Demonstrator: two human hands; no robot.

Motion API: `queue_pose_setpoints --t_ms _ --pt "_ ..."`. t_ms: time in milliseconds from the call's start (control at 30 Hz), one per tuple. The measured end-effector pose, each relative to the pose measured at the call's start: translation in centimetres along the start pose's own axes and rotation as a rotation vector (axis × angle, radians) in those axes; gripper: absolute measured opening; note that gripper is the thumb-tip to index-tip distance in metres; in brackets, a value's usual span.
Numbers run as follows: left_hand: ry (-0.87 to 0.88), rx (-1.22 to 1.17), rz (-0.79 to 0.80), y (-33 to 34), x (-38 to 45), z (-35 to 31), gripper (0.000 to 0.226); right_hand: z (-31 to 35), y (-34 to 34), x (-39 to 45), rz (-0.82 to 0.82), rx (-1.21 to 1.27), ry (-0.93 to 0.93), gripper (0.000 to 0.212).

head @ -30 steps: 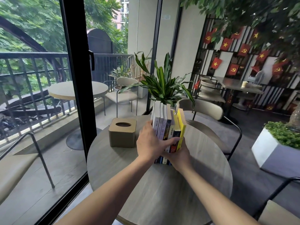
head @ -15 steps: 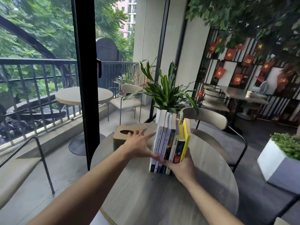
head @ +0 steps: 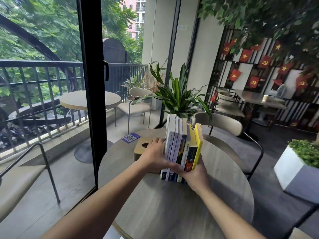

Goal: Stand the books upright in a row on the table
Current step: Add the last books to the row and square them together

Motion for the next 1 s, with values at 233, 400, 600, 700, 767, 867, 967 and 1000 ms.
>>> queue_pose_setpoints --t_ms 233,400,600,700,767,867,967,1000 --pt "-0.061 0.177 0.005 -0.5 -0.3 0.3 0.138 0.1 -0.3 0.2 0.059 -0.034 -0.008 0.090" --pt "-0.065 0.280 -0.020 0.7 -0.5 0.1 0.138 -0.4 -0.7 1.0 0.080 -0.096 -0.028 0.101" --pt "0.003 0.148 -0.046 0.8 -0.1 -0.3 0.120 -0.6 -0.3 1.4 0.107 -0.115 -0.044 0.098" --pt "0.027 0.132 -0.082 0.3 -0.4 -1.0 0.115 -0.7 -0.2 1.4 0.117 -0.099 -0.045 0.098" --pt "0.041 0.133 -0.076 0.2 -0.5 -1.2 0.114 -0.7 -0.2 1.5 0.131 -0.096 -0.046 0.098" --pt "0.046 0.140 -0.022 0.3 -0.5 -1.0 0.117 -0.4 -0.3 1.4 0.152 -0.107 -0.041 0.101" --pt "0.057 0.214 -0.012 0.3 -0.8 -1.1 0.120 -0.2 -0.5 1.1 0.163 -0.102 -0.042 0.105" --pt "0.057 0.242 -0.035 0.2 -0.9 -1.1 0.122 -0.1 -0.7 0.9 0.158 -0.098 -0.042 0.105"
Point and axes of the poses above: each hand's wrist, its own x-axis towards the middle knuckle, its own y-axis out of the palm, z = x × y, the point moved 7 cm from there along x, towards the middle knuckle, and after that the axes turned 5 degrees about y, right-handed, at the moved point
